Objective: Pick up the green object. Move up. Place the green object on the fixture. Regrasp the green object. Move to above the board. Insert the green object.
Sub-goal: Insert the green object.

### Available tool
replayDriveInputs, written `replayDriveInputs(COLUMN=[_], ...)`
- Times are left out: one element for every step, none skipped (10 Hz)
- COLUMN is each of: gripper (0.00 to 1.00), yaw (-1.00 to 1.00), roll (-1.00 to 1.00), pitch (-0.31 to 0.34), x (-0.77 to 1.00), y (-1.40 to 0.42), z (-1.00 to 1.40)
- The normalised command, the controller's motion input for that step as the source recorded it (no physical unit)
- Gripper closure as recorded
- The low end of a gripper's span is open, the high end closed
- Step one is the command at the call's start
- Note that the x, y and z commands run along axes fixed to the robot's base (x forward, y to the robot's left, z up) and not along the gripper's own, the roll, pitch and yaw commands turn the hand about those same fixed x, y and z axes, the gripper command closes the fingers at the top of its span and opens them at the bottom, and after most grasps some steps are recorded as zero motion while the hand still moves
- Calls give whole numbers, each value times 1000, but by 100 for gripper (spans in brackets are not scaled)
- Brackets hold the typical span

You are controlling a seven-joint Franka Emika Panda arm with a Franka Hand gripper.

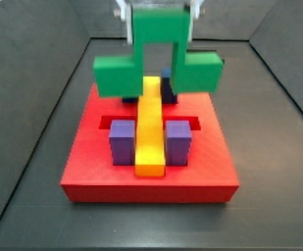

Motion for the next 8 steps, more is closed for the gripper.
replayDriveInputs(gripper=[100, 100, 100, 100, 100, 100, 100, 100], yaw=[0, 0, -129, -160, -163, -89, -157, -226], roll=[294, 257, 110, 51, 44, 33, 10, 0], pitch=[-7, 0, 10, 14, 26, 27, 33, 21], x=[211, 226, 71, 17, 0, -140, -320, -409], y=[-43, 0, 0, 0, -3, 0, 0, 3], z=[-397, -351, -314, -249, -129, -54, -34, 0])
